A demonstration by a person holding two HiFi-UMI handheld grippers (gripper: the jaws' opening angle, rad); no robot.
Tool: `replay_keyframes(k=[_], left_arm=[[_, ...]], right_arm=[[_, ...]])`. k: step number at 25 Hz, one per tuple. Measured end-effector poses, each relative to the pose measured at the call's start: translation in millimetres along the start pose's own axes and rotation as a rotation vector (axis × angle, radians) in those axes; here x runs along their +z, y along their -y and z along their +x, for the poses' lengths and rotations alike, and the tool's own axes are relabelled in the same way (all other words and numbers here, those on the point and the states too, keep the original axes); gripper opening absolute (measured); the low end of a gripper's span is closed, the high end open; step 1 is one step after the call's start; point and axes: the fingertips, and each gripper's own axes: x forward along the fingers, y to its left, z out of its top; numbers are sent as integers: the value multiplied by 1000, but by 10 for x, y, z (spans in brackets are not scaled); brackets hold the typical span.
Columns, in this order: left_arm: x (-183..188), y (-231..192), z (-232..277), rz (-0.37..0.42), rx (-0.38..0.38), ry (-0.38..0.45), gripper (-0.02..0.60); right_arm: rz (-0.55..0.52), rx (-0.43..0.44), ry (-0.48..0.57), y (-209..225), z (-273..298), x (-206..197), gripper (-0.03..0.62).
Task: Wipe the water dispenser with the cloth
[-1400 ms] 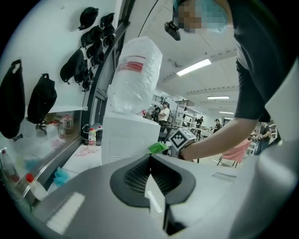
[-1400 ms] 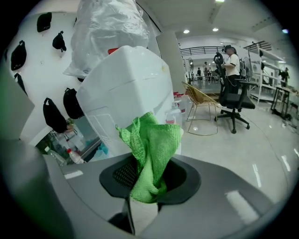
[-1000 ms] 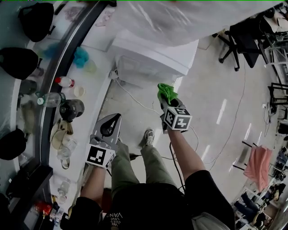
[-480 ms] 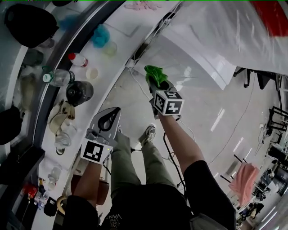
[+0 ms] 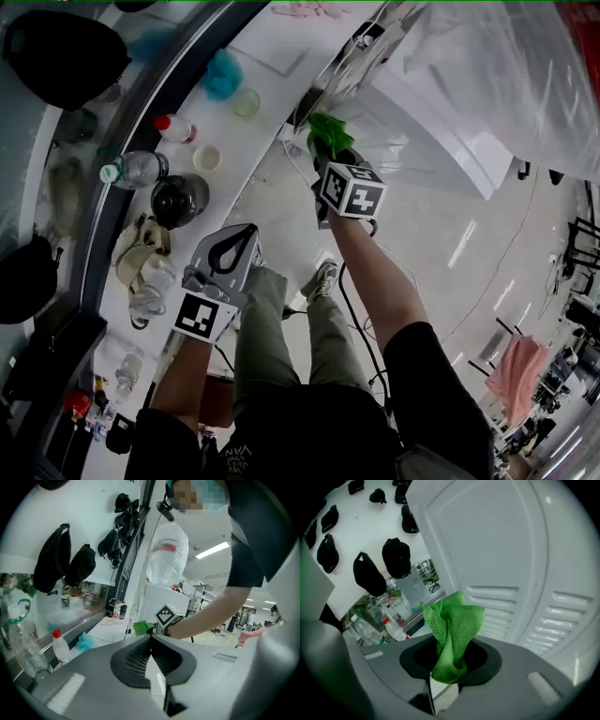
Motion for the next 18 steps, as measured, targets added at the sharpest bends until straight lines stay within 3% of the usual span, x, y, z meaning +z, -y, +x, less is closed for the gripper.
replay_keyframes(k=[8, 18], left_arm=[[41, 80, 230, 34, -8, 63, 2], [42, 850, 497, 38, -75, 73, 2]], right_arm=[[58, -95, 24, 640, -378, -5, 120], [115, -171, 53, 1503, -1239, -252, 120]])
